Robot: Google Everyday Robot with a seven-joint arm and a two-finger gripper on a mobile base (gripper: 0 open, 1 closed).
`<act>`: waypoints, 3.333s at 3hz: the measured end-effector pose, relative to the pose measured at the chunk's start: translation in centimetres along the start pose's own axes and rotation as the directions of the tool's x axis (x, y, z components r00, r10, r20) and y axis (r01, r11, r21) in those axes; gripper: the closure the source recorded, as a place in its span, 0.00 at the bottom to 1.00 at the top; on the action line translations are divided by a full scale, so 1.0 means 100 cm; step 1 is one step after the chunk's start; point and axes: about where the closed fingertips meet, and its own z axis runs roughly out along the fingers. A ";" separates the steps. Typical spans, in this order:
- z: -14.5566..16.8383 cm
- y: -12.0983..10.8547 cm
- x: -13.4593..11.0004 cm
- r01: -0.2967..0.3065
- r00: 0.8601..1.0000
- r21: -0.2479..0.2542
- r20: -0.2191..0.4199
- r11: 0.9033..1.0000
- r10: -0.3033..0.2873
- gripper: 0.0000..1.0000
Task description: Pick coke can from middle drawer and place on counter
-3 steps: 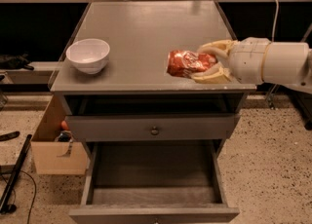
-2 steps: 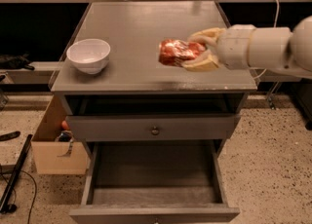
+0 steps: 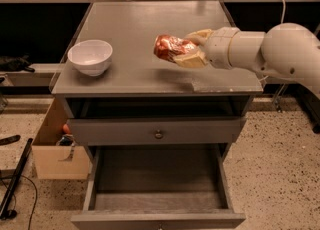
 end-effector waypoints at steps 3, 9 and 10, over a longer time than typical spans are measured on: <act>0.006 -0.005 0.010 0.034 0.999 -0.024 -0.033 0.999 -0.035 1.00; 0.006 -0.002 0.024 0.033 0.998 -0.041 -0.055 0.999 -0.035 0.11; 0.007 -0.002 0.024 0.033 0.998 -0.041 -0.054 0.999 -0.036 0.00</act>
Offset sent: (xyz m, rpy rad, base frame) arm 0.0113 -0.0098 -0.0049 -0.0675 0.0016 0.0109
